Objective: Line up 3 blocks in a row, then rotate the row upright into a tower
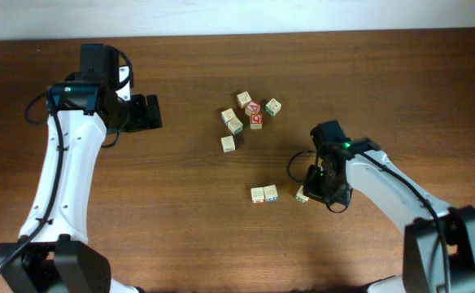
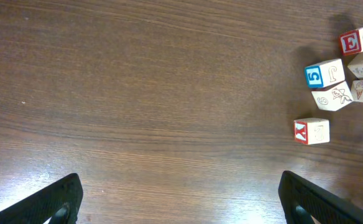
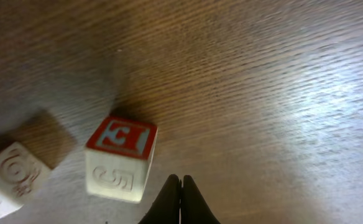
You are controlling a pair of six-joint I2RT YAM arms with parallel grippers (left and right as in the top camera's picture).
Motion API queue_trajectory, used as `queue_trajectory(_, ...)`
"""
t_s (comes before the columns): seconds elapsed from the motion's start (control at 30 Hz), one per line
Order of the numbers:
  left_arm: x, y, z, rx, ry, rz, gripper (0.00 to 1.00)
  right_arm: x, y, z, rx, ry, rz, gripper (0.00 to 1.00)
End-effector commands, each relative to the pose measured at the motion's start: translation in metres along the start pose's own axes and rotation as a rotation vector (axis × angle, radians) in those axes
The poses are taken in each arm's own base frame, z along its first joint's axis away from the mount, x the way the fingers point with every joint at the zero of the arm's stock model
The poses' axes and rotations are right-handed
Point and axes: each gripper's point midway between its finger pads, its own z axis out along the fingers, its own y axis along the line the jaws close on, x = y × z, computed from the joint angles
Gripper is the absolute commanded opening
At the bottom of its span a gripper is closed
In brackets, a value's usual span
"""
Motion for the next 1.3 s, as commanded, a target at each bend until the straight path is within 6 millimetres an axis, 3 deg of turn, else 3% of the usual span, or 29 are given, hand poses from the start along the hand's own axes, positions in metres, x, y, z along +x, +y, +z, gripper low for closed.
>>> queue_trajectory(0.0,-0.005,-0.001,0.000,0.009,-0.010,-0.010,0.99,-0.003,0.007,0.016,-0.028,0.025,-0.008,0.04)
queue_trajectory(0.03,-0.004,-0.001,0.000,0.009,-0.009,-0.010,0.99,-0.002,0.008,0.017,-0.038,0.032,-0.028,0.04)
queue_trajectory(0.17,-0.007,-0.002,0.000,0.011,-0.020,-0.010,0.99,-0.010,0.048,0.014,-0.220,-0.011,-0.286,0.04)
queue_trajectory(0.3,-0.008,-0.002,0.000,0.011,-0.022,-0.010,0.99,-0.001,0.068,0.022,-0.233,0.037,-0.381,0.04)
queue_trajectory(0.6,-0.010,-0.002,0.000,0.012,-0.031,-0.010,0.99,0.006,0.077,0.018,-0.251,0.052,-0.407,0.04)
queue_trajectory(0.63,-0.011,-0.002,0.000,0.012,-0.035,-0.010,0.99,0.000,0.073,0.011,-0.241,0.054,-0.388,0.06)
queue_trajectory(0.7,-0.017,-0.002,-0.010,0.012,-0.054,-0.010,0.99,-0.025,0.053,-0.011,-0.192,0.037,-0.357,0.20)
queue_trajectory(0.73,-0.020,-0.003,-0.014,0.012,-0.063,-0.010,0.99,-0.031,0.050,-0.015,-0.195,0.030,-0.352,0.20)
queue_trajectory(0.8,-0.021,-0.005,-0.042,0.014,-0.065,-0.008,1.00,-0.048,0.049,-0.060,-0.336,-0.001,-0.369,0.19)
queue_trajectory(0.87,-0.003,-0.008,-0.072,0.021,-0.053,-0.083,0.96,-0.055,0.032,-0.111,-0.434,-0.098,-0.373,0.20)
queue_trajectory(0.93,0.015,-0.025,-0.079,0.040,-0.027,-0.106,0.86,-0.049,0.020,-0.127,-0.429,-0.128,-0.371,0.20)
queue_trajectory(0.97,0.036,-0.044,-0.063,0.046,0.037,-0.101,0.51,-0.041,0.019,-0.117,-0.426,-0.094,-0.365,0.13)
queue_trajectory(1.03,0.071,-0.071,-0.018,0.078,0.128,-0.082,0.09,-0.027,0.017,-0.093,-0.447,-0.034,-0.328,0.08)
queue_trajectory(1.07,0.094,-0.095,0.008,0.167,0.184,-0.051,0.00,-0.019,0.019,-0.078,-0.463,-0.011,-0.324,0.07)
queue_trajectory(1.13,0.134,-0.124,0.051,0.284,0.240,-0.025,0.00,-0.009,0.035,-0.055,-0.469,0.007,-0.328,0.05)
queue_trajectory(1.2,0.153,-0.135,0.069,0.315,0.244,-0.020,0.00,-0.004,0.041,-0.036,-0.439,0.006,-0.303,0.04)
queue_trajectory(1.27,0.175,-0.161,0.080,0.393,0.243,0.018,0.00,0.003,0.048,-0.020,-0.434,0.009,-0.305,0.04)
